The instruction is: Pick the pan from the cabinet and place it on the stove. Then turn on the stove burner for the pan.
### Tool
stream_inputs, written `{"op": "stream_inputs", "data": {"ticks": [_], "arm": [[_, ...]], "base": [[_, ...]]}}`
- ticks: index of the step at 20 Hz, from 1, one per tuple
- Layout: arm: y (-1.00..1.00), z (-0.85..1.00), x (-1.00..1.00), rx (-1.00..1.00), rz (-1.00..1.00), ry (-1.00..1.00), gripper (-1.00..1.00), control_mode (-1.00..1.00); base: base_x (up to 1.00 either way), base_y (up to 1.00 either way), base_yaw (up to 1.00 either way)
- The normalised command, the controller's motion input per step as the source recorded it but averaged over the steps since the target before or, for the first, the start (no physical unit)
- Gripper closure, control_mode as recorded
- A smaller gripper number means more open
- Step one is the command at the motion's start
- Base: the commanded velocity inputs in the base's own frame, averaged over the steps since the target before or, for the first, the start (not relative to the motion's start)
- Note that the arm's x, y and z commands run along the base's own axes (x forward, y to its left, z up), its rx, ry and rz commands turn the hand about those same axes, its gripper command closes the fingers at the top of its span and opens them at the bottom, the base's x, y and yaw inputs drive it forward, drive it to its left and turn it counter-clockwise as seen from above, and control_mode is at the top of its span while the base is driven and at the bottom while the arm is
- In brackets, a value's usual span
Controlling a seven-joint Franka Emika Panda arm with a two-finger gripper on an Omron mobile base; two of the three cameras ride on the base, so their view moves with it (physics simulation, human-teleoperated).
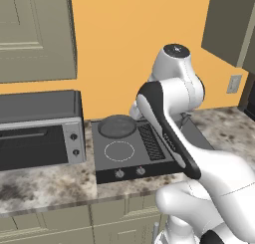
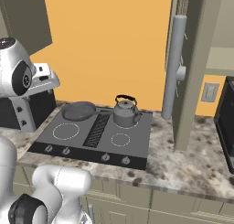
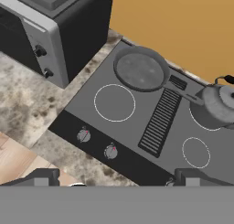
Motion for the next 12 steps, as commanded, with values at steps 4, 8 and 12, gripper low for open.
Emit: {"op": "stream_inputs", "data": {"ticks": [4,8,12], "arm": [[-0.15,-0.69,0.0,0.0,0.0,0.04,-1.0,-1.0],[-0.25,-0.72,0.0,0.0,-0.03,0.03,-1.0,-1.0],[-0.13,-0.59,0.0,0.0,-0.23,0.05,-1.0,-1.0]], "base": [[0.0,0.0,0.0],[0.0,0.0,0.0],[0.0,0.0,0.0]]}}
